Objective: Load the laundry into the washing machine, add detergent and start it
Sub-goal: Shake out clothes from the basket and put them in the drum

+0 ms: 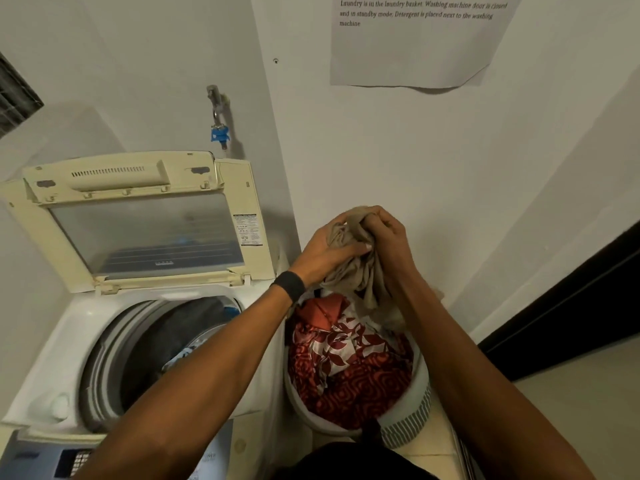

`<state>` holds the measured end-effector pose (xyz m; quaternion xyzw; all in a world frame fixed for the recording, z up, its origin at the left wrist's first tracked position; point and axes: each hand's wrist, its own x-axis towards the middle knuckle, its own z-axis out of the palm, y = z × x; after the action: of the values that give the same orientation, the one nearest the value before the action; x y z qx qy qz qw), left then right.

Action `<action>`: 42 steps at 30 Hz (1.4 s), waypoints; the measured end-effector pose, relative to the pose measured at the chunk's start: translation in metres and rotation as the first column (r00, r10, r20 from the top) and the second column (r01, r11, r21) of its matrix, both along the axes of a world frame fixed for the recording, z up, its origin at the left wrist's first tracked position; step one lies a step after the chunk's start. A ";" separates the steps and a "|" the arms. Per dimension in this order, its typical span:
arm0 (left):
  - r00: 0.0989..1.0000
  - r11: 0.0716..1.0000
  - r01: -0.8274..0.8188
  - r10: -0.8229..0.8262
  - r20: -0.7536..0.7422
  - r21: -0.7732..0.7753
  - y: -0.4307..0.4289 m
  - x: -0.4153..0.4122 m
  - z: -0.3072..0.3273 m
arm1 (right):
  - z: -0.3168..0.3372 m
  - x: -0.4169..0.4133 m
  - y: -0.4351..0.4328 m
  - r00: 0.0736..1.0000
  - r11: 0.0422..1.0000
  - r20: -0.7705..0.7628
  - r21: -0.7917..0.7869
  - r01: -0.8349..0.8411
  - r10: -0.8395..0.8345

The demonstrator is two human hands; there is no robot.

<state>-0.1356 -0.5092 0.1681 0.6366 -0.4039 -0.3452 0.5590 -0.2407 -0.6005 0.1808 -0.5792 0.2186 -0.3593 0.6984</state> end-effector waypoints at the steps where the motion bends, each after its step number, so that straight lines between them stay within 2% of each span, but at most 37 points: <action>1: 1.000 1.000 -0.013 0.013 -0.026 0.010 0.002 0.000 -0.002 | -0.002 0.000 -0.003 1.000 0.999 -0.024 -0.051 -0.009 0.008; 3: 0.997 0.998 -0.056 0.057 -0.060 0.008 0.003 -0.001 -0.006 | -0.009 0.000 -0.010 0.997 0.993 -0.071 -0.113 -0.019 0.011; 5: 0.989 0.990 -0.139 0.139 -0.055 0.009 0.001 -0.006 -0.011 | -0.017 0.000 -0.013 0.992 0.996 -0.121 -0.078 -0.035 0.025; 8: 0.979 0.979 -0.203 0.203 -0.020 -0.008 -0.001 -0.006 -0.012 | -0.035 -0.008 -0.016 0.967 0.980 -0.166 0.008 -0.197 0.195; 10: 0.974 0.973 -0.227 0.227 0.005 -0.034 0.000 -0.003 -0.010 | -0.050 -0.023 -0.020 0.887 0.915 -0.225 0.070 -0.398 0.403; 12: 0.962 0.962 -0.271 0.271 -0.011 -0.042 0.003 0.001 -0.009 | -0.060 -0.040 -0.022 0.750 0.837 -0.397 0.098 -0.539 0.529; 14: 0.951 0.951 -0.307 0.305 -0.048 -0.036 0.006 0.005 -0.013 | -0.069 -0.054 -0.029 0.597 0.793 -0.643 0.028 -0.609 0.481; 15: 0.940 0.942 -0.334 0.331 -0.079 -0.038 0.009 0.007 -0.014 | -0.071 -0.060 -0.034 0.550 0.784 -0.720 -0.013 -0.621 0.423; 16: 0.927 0.930 -0.364 0.358 -0.116 -0.040 0.010 0.009 -0.015 | -0.074 -0.065 -0.041 0.543 0.798 -0.750 -0.034 -0.602 0.378; 17: 0.913 0.918 -0.393 0.384 -0.141 -0.044 0.011 0.011 -0.016 | -0.074 -0.070 -0.048 0.588 0.835 -0.731 -0.045 -0.549 0.347; 18: 0.901 0.907 -0.418 0.408 -0.146 -0.046 0.011 0.014 -0.017 | -0.074 -0.074 -0.053 0.670 0.880 -0.671 -0.055 -0.472 0.318; 20: 0.894 0.896 -0.443 0.437 -0.102 -0.038 0.014 0.016 -0.017 | -0.065 -0.080 -0.056 0.862 0.957 -0.454 -0.059 -0.282 0.226; 21: 0.895 0.895 -0.445 0.442 -0.064 -0.031 0.015 0.017 -0.018 | -0.059 -0.079 -0.054 0.928 0.980 -0.333 -0.047 -0.194 0.168; 23: 0.895 0.895 -0.446 0.446 0.010 -0.022 0.019 0.016 -0.022 | -0.045 -0.067 -0.046 0.984 0.998 -0.167 -0.014 -0.066 0.063; 25: 0.894 0.896 -0.442 0.443 0.060 -0.024 0.024 0.014 -0.026 | -0.036 -0.046 -0.033 0.993 0.998 -0.114 0.061 -0.023 0.029; 27: 0.896 0.900 -0.433 0.435 0.086 -0.044 0.033 0.011 -0.024 | -0.031 -0.023 -0.011 0.988 0.984 -0.094 0.139 -0.110 0.123; 30: 0.890 0.898 -0.433 0.439 0.118 -0.076 0.052 0.014 -0.024 | -0.027 0.012 0.033 0.921 0.946 -0.216 0.056 -0.319 0.324; 32: 0.843 0.848 -0.528 0.530 0.092 -0.051 0.072 0.029 -0.029 | -0.029 0.035 0.062 0.884 0.918 -0.250 0.065 -0.391 0.395; 34: 0.780 0.780 -0.626 0.626 0.020 -0.003 0.099 0.051 -0.035 | -0.034 0.056 0.086 0.873 0.909 -0.258 0.065 -0.411 0.414; 38: 0.702 0.702 -0.712 0.711 0.045 0.020 0.160 0.087 -0.032 | -0.036 0.098 0.138 0.856 0.866 -0.297 -0.143 -0.478 0.423; 42: 0.733 0.745 -0.667 0.657 0.178 0.000 0.218 0.116 -0.032 | -0.047 0.135 0.190 0.901 0.900 -0.232 -0.155 -0.407 0.367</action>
<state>-0.0196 -0.2911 0.1364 0.7824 -0.1848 -0.0820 0.5890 -0.1057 -0.4102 0.1335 -0.7109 0.1295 -0.1734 0.6691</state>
